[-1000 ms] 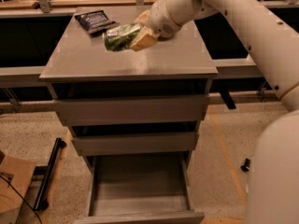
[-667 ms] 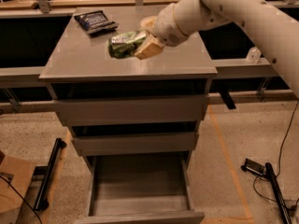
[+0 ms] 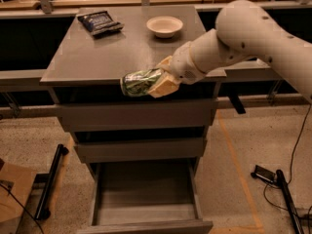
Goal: Place green can into bottom drawer
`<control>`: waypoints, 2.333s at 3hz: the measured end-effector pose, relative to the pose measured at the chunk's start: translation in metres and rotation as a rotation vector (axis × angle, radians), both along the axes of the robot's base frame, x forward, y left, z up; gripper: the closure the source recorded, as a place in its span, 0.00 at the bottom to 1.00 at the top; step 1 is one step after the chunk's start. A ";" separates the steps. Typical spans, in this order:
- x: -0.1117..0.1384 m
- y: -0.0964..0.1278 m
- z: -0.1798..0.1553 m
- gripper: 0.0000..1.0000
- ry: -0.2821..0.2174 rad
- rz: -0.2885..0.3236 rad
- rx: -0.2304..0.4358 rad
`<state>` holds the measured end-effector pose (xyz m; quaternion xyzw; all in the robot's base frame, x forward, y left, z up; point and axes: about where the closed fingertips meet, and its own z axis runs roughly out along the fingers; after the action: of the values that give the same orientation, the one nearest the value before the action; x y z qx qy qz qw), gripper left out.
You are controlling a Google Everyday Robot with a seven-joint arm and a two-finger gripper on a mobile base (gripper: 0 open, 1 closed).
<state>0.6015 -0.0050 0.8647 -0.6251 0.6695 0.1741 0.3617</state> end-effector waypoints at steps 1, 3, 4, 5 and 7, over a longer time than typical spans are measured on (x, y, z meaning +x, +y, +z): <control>-0.005 0.000 -0.004 1.00 -0.005 0.008 0.000; -0.035 -0.016 -0.104 1.00 0.042 -0.022 0.074; -0.035 -0.034 -0.187 1.00 0.056 -0.063 0.114; -0.033 -0.034 -0.205 1.00 0.068 -0.073 0.129; -0.023 -0.043 -0.275 1.00 0.101 -0.113 0.102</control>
Offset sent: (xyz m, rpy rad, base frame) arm -0.0499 -0.0286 -0.1052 0.0714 0.0684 -0.0594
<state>0.5785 -0.0479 0.5899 -0.5573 0.7114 0.2184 0.3683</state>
